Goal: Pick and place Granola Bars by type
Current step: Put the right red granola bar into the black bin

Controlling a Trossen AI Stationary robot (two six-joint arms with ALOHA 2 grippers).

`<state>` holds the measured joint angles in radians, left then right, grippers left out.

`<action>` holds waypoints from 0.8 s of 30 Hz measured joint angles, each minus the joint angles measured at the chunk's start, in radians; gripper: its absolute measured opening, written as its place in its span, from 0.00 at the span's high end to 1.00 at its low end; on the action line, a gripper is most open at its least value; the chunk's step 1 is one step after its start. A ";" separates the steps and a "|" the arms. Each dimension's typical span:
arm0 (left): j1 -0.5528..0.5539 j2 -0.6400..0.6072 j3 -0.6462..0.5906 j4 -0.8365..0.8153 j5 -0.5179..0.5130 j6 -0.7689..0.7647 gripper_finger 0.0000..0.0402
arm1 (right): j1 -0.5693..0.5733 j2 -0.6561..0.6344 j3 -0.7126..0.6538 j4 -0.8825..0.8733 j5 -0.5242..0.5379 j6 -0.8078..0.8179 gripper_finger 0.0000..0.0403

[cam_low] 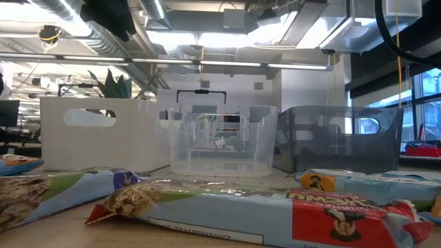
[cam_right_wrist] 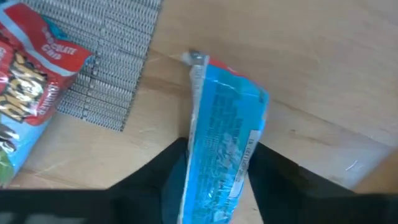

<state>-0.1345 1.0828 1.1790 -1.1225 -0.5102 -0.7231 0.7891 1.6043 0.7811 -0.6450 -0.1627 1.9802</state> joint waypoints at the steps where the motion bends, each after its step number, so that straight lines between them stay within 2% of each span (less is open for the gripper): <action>1: 0.000 0.000 0.000 0.000 -0.001 0.000 0.57 | 0.000 0.000 0.000 0.002 -0.005 -0.001 0.62; 6: 0.000 0.000 0.000 0.000 -0.001 0.000 0.56 | 0.001 0.002 0.011 0.017 -0.026 -0.051 0.69; 14: 0.000 0.000 0.000 0.001 -0.008 0.000 0.56 | 0.001 -0.097 0.065 0.029 0.003 -0.113 0.70; 18: 0.000 0.000 0.000 0.002 -0.023 0.000 0.56 | 0.001 -0.205 0.094 0.078 0.111 -0.193 0.71; 24: 0.000 0.000 0.000 0.004 -0.024 0.001 0.56 | 0.001 -0.397 0.106 0.185 0.412 -0.419 0.71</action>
<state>-0.1345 1.0828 1.1790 -1.1187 -0.5341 -0.7219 0.7898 1.2070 0.8875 -0.4597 0.2495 1.5615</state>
